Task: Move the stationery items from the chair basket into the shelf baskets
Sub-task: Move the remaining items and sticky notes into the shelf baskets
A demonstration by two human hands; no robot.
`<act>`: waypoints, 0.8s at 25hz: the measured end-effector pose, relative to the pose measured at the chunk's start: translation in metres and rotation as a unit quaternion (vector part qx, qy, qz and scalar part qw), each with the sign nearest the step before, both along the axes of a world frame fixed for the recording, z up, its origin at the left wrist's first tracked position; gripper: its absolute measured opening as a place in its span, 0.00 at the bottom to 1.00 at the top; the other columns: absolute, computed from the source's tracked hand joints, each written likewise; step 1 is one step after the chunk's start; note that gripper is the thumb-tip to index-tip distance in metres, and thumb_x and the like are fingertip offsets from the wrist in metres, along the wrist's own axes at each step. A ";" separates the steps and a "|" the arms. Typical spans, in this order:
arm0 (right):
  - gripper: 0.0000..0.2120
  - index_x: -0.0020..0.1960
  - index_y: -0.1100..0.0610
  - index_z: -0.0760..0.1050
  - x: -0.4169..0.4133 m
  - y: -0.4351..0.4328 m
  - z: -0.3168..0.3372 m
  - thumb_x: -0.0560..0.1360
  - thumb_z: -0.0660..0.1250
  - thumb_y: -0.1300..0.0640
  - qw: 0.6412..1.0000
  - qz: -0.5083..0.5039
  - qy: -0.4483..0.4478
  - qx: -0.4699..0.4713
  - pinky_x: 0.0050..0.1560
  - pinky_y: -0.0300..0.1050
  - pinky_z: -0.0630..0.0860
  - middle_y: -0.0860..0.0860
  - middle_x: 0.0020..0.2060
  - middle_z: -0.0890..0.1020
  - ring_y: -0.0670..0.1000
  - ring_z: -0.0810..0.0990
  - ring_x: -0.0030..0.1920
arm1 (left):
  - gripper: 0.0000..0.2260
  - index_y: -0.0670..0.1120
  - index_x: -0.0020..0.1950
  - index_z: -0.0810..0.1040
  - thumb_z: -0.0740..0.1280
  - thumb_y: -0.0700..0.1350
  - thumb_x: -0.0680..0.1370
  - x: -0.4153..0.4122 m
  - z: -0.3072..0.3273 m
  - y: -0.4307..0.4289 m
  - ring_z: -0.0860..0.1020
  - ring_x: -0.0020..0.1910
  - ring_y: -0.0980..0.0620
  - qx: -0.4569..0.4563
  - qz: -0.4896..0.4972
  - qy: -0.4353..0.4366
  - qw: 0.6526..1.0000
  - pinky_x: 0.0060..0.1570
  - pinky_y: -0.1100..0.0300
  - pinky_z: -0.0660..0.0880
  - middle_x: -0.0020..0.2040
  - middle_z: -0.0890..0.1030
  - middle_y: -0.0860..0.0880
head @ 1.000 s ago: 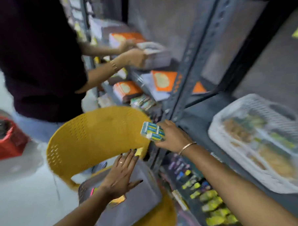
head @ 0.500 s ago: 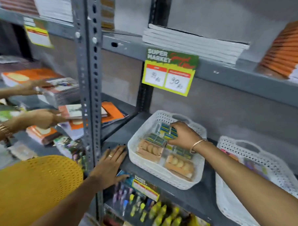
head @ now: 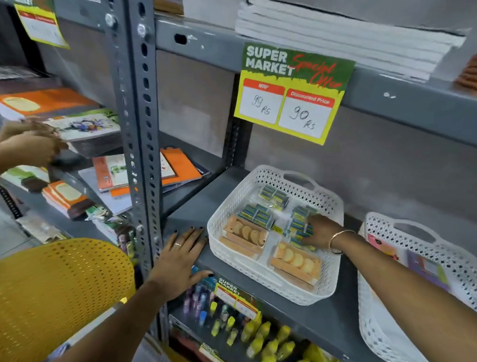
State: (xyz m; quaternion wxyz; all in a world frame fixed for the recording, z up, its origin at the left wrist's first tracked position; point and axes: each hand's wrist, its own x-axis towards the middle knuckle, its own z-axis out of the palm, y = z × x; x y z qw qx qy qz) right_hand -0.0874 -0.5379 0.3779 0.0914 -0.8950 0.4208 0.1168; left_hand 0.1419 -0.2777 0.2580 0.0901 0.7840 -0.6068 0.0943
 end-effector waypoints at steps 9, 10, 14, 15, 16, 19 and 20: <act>0.37 0.71 0.59 0.57 0.008 -0.002 -0.008 0.69 0.72 0.54 0.997 0.059 0.045 0.020 0.64 0.47 0.70 0.60 0.67 0.69 0.59 0.70 0.66 | 0.38 0.43 0.68 0.71 0.43 0.70 0.75 -0.002 0.000 -0.001 0.69 0.66 0.44 0.024 0.010 0.002 1.000 0.66 0.45 0.60 0.67 0.73 0.44; 0.36 0.70 0.58 0.59 0.008 -0.002 -0.010 0.68 0.72 0.53 0.997 0.064 0.045 0.018 0.63 0.47 0.71 0.60 0.67 0.70 0.58 0.71 0.65 | 0.38 0.43 0.67 0.71 0.42 0.70 0.75 -0.002 0.000 -0.001 0.69 0.66 0.44 0.025 0.012 0.000 1.000 0.66 0.45 0.60 0.67 0.73 0.44; 0.33 0.67 0.58 0.62 0.009 -0.001 -0.011 0.67 0.73 0.54 0.997 0.066 0.039 0.011 0.57 0.46 0.72 0.60 0.64 0.73 0.59 0.73 0.61 | 0.38 0.43 0.67 0.72 0.42 0.69 0.76 -0.002 0.002 0.000 0.70 0.65 0.44 0.023 0.008 0.003 1.000 0.64 0.43 0.65 0.66 0.73 0.44; 0.35 0.68 0.59 0.62 0.010 0.000 -0.010 0.67 0.73 0.53 0.997 0.073 0.036 0.004 0.61 0.47 0.71 0.60 0.65 0.72 0.59 0.72 0.64 | 0.37 0.43 0.67 0.71 0.42 0.69 0.76 -0.001 0.002 0.000 0.70 0.65 0.44 0.019 0.006 0.000 1.000 0.64 0.42 0.65 0.66 0.73 0.44; 0.37 0.70 0.58 0.60 0.012 0.004 -0.005 0.67 0.73 0.51 0.997 0.077 0.016 -0.001 0.64 0.48 0.69 0.59 0.67 0.70 0.58 0.70 0.66 | 0.37 0.43 0.67 0.71 0.43 0.69 0.76 -0.001 0.002 0.000 0.70 0.66 0.44 0.019 0.005 -0.002 1.000 0.64 0.42 0.65 0.67 0.73 0.44; 0.30 0.69 0.56 0.64 0.032 0.029 0.018 0.70 0.70 0.50 0.985 0.114 -0.123 -0.041 0.65 0.50 0.69 0.56 0.65 0.73 0.56 0.69 0.66 | 0.36 0.43 0.68 0.70 0.47 0.68 0.75 -0.001 0.002 -0.001 0.69 0.67 0.44 0.020 0.001 -0.017 1.000 0.64 0.42 0.64 0.67 0.72 0.44; 0.25 0.65 0.56 0.69 0.043 0.044 0.027 0.71 0.69 0.51 0.972 0.138 -0.176 -0.069 0.62 0.49 0.71 0.55 0.61 0.76 0.56 0.71 0.63 | 0.36 0.43 0.69 0.69 0.48 0.68 0.74 -0.002 0.004 -0.001 0.68 0.67 0.44 0.020 0.001 -0.021 1.000 0.65 0.42 0.63 0.68 0.72 0.43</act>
